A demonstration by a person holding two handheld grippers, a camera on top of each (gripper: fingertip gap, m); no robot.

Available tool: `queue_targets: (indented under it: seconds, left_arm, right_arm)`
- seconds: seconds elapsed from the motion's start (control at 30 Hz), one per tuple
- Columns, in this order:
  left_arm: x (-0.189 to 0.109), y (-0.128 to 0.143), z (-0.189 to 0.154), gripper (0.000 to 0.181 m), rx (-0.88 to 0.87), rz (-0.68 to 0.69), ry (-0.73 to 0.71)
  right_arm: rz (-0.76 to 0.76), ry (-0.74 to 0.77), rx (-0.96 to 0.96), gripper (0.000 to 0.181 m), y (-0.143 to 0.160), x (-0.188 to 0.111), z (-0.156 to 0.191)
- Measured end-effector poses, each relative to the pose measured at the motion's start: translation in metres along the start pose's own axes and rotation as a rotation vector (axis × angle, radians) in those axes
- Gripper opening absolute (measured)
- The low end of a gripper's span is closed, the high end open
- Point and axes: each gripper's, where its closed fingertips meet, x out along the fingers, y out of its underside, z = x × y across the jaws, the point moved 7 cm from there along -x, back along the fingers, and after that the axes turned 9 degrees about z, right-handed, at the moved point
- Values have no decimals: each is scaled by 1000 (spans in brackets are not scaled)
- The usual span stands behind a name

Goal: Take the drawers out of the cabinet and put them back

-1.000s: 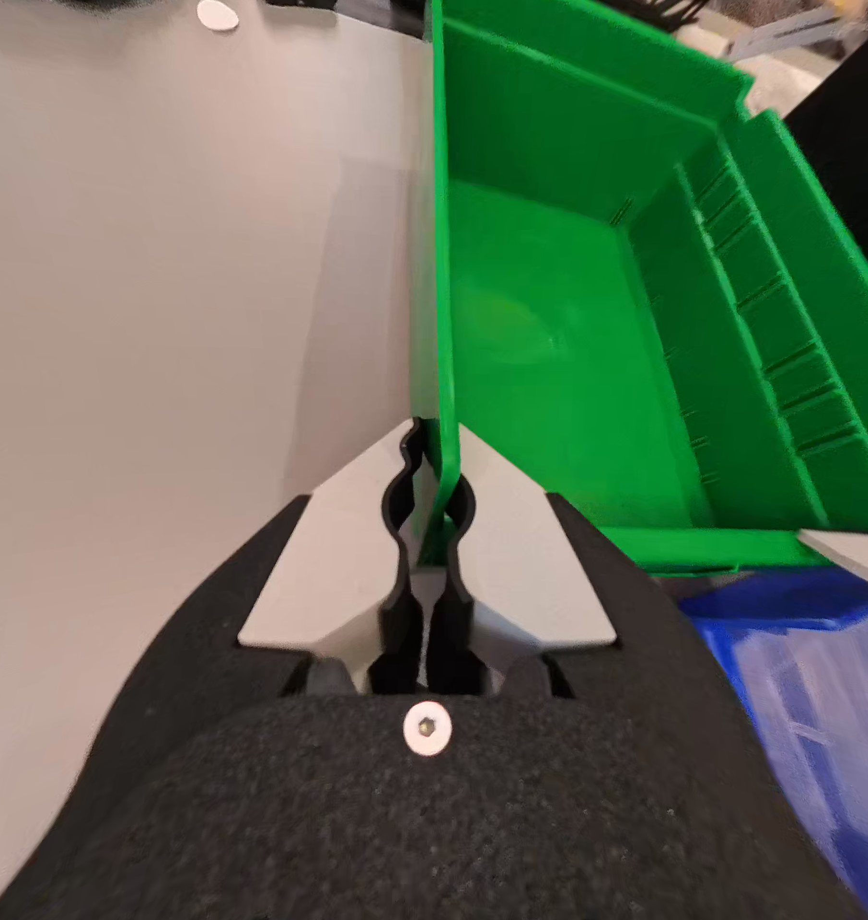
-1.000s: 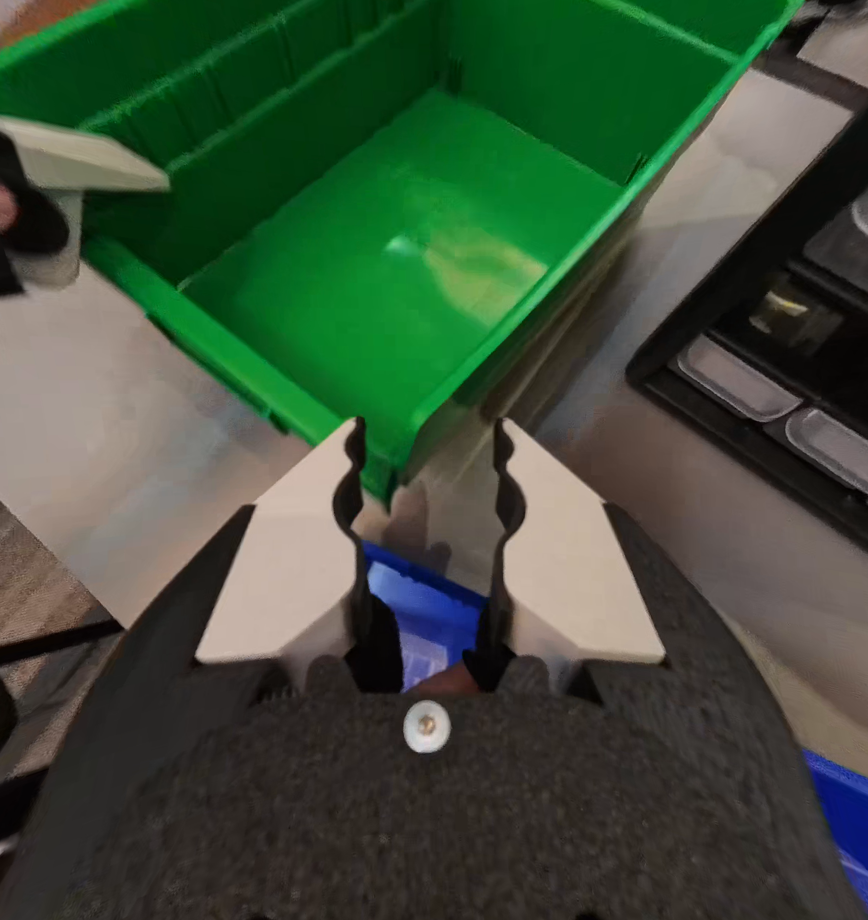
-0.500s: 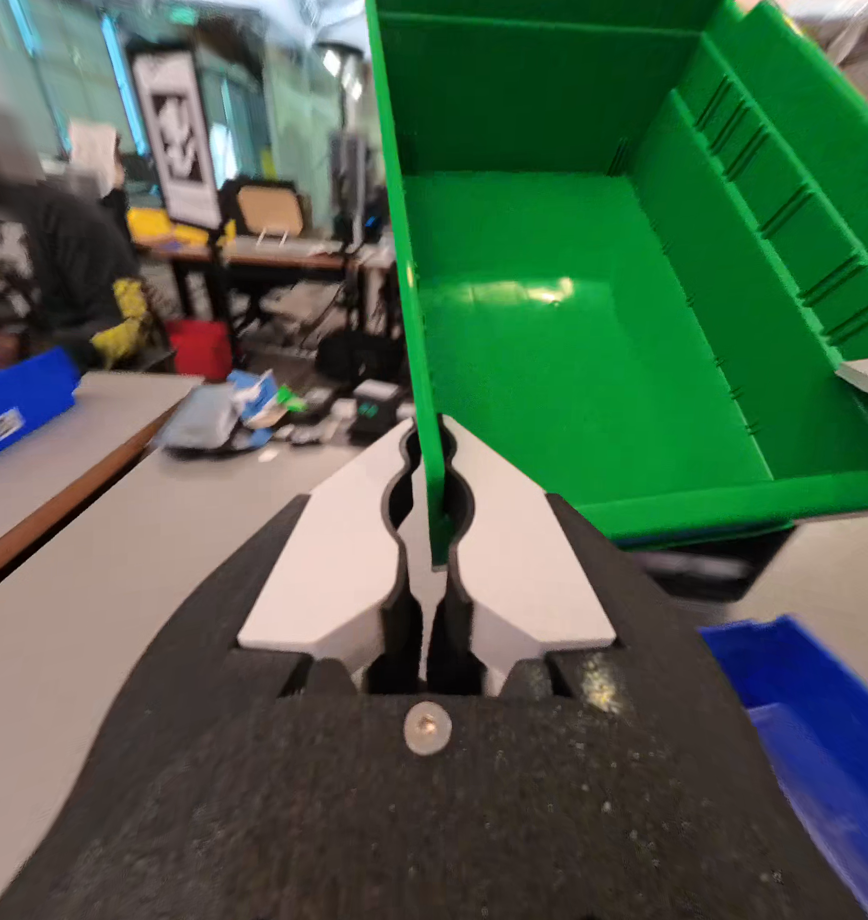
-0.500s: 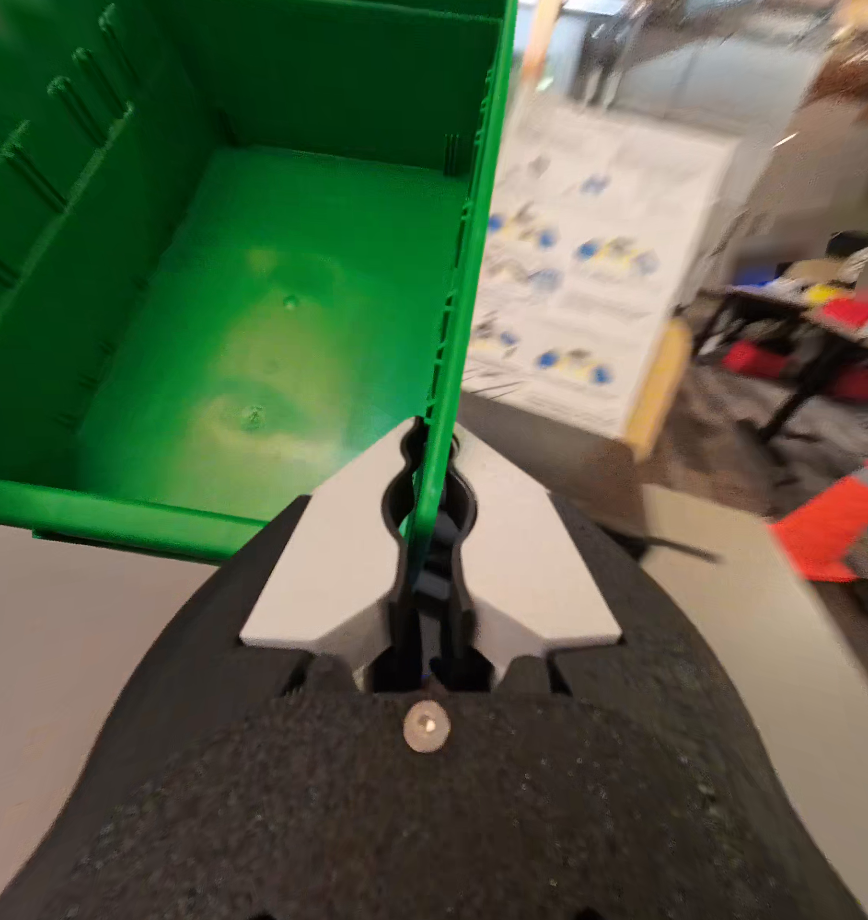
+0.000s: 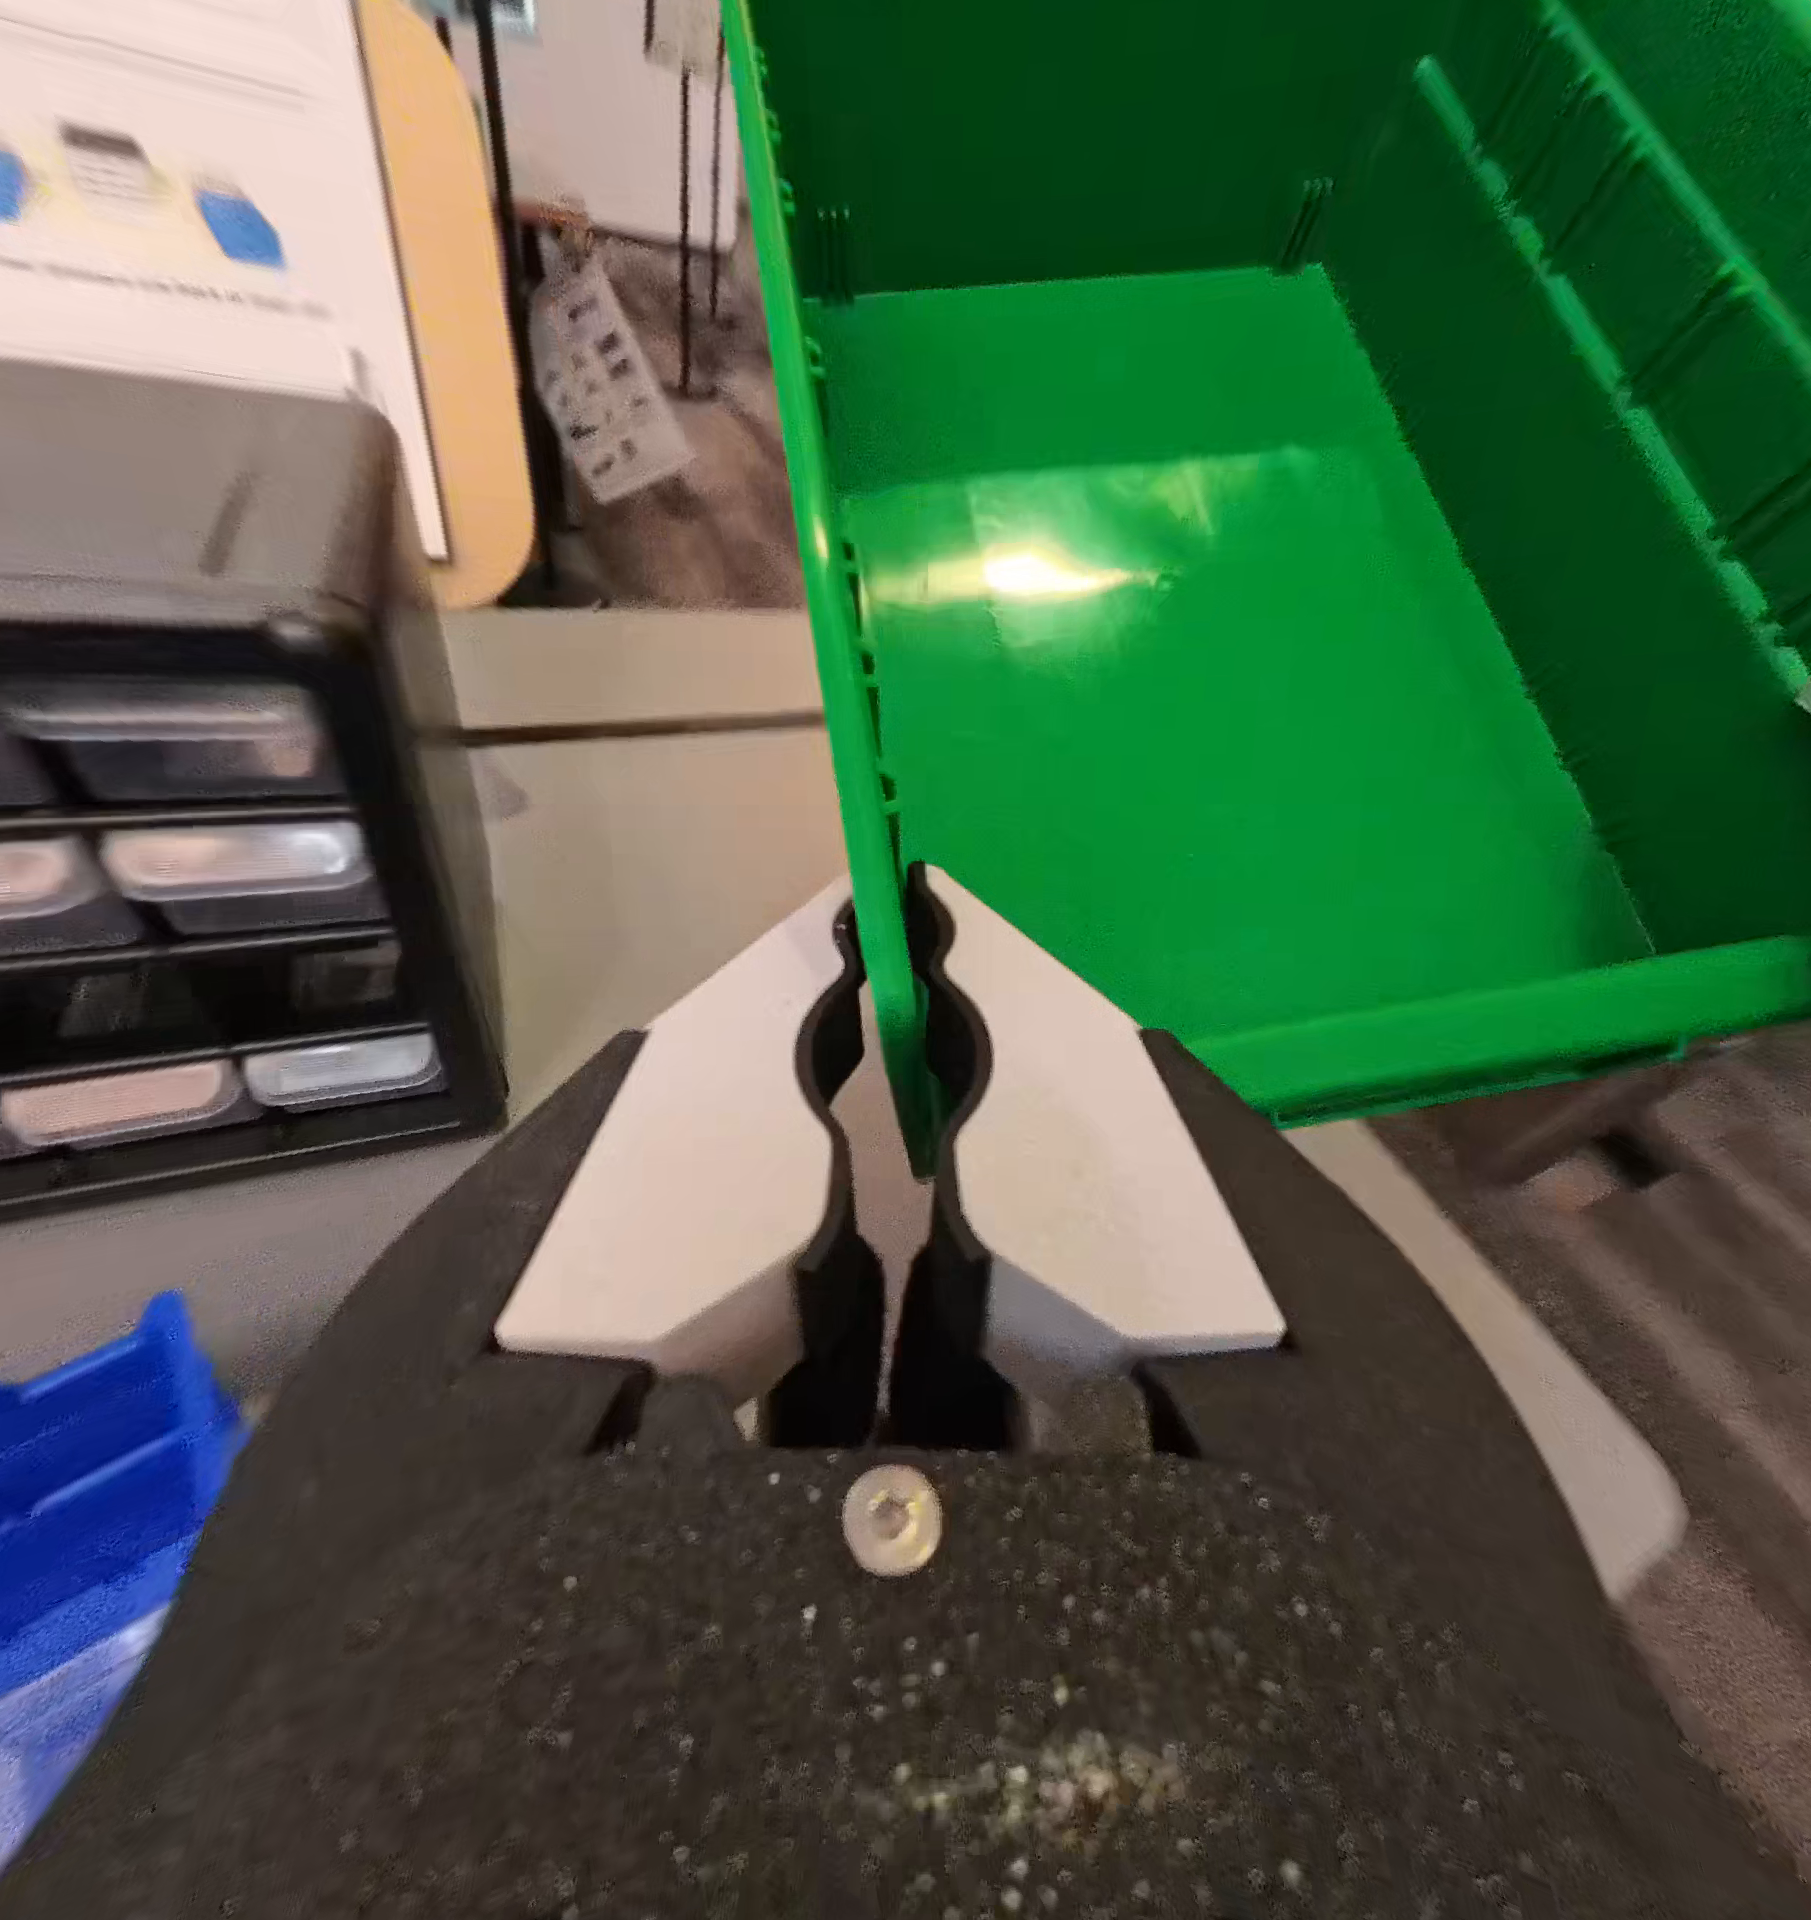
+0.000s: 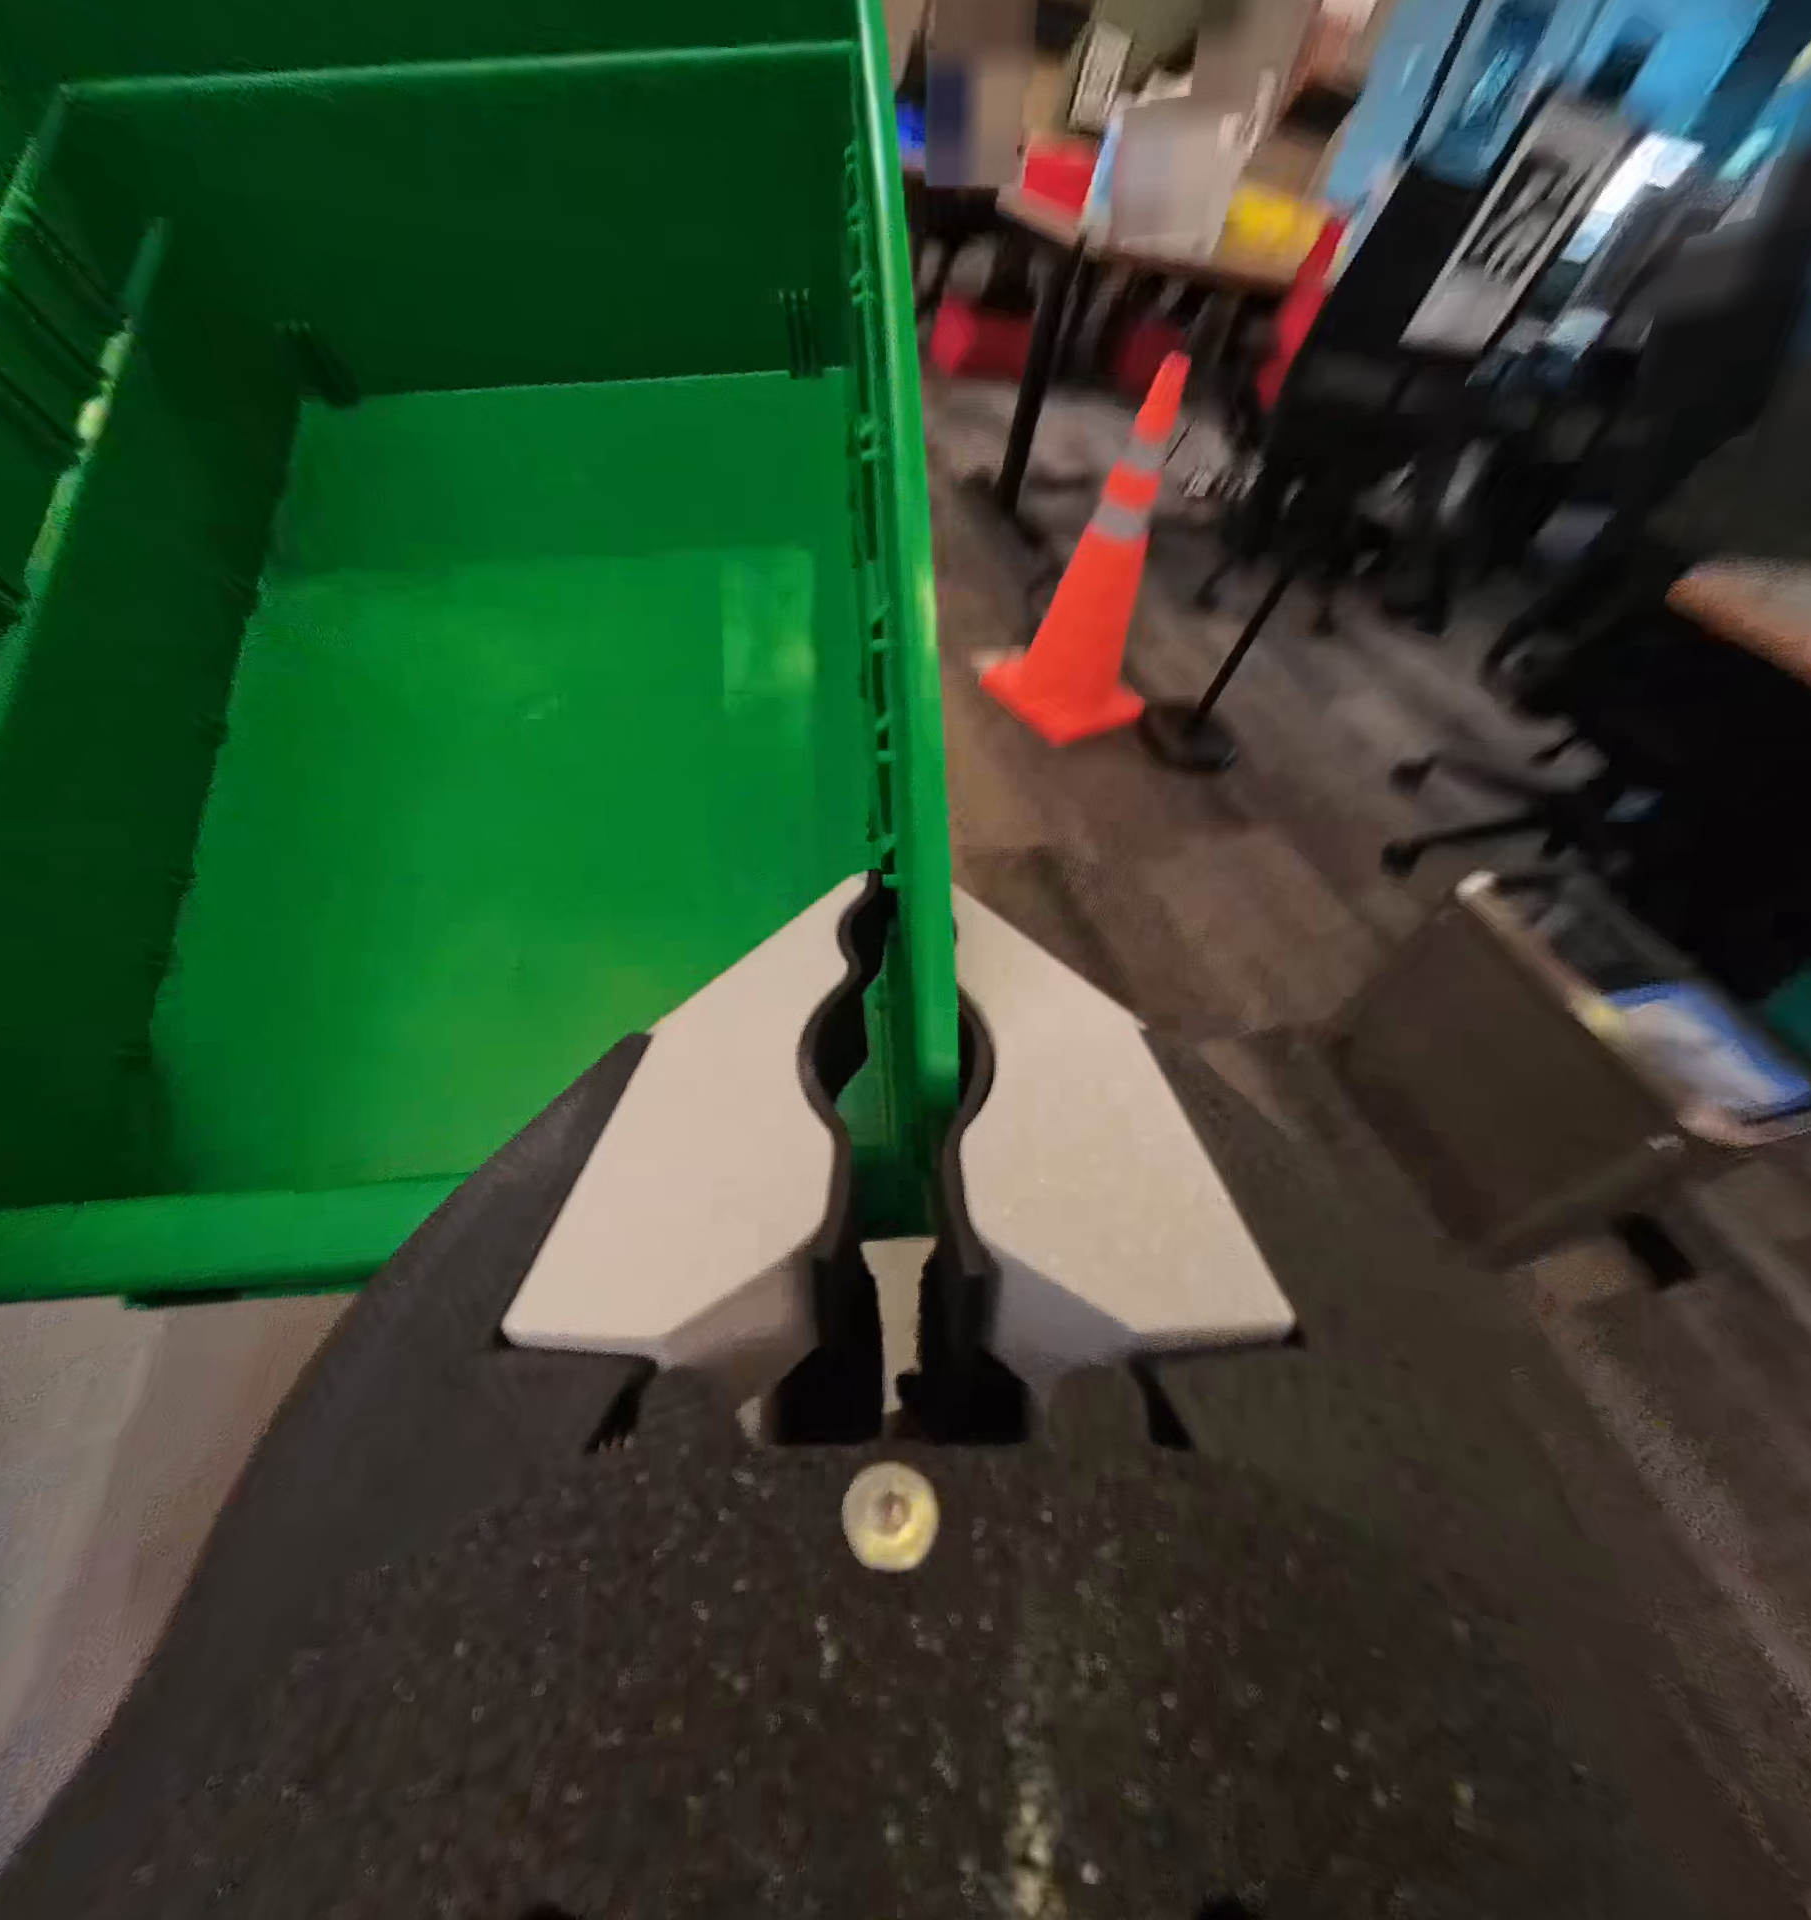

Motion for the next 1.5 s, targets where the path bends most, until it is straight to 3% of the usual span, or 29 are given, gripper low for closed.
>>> queue_targets:
  seconds: [0.1,0.2,0.4,0.5,0.63,0.73,0.8,0.9,0.93,1.0,1.07,1.13,1.17,1.2,1.23,1.3,1.33,1.43,1.5]
  left_arm:
    - [56,15,1,3,57,141,-118]
    - [87,37,17,4,77,281,-187]
    - [93,69,49,10,-82,385,-126]
    - [97,87,43,11,-183,537,-101]
    - [92,99,35,18,-165,561,-35]
    - [80,90,31,34,-185,555,34]
    - [61,71,29,43,-180,473,72]
    - [4,20,24,41,-201,272,258]
    - [-17,2,34,44,-193,208,308]
    - [-50,-33,86,45,-157,83,296]
    - [-72,-61,182,36,-140,-22,123]
    - [-81,-78,296,10,-104,-93,-162]
    - [-77,-80,349,1,-88,-65,-284]
    - [-66,-80,390,0,-94,-1,-311]
    - [-48,-78,418,0,-117,79,-242]
    - [-13,-70,440,0,-157,218,7]
    - [-2,-66,443,0,-184,243,121]
    - [17,-52,455,0,-205,262,198]
    - [20,-43,446,0,-179,275,277]
  right_arm:
    - [169,-154,91,3,40,84,-2]
    - [300,-259,123,3,77,130,13]
    - [381,-332,23,3,109,146,39]
    - [398,-285,24,3,115,154,34]
    - [422,-307,16,4,119,159,30]
    - [410,-308,29,4,122,158,32]
    - [411,-297,31,4,122,157,34]
    - [413,-285,23,5,120,151,35]
    - [384,-244,5,15,112,144,31]
    - [293,-180,-6,32,83,118,23]
    - [172,-245,30,32,46,84,34]
    - [91,-423,52,26,17,59,78]
    - [80,-526,47,25,8,53,110]
    - [83,-641,35,25,3,50,145]
    - [83,-744,45,27,-1,50,178]
    - [78,-1056,89,47,-8,47,236]
    - [79,-1143,113,54,-11,48,252]
    - [86,-962,32,46,-4,72,269]
    - [64,-882,-7,34,-2,81,272]
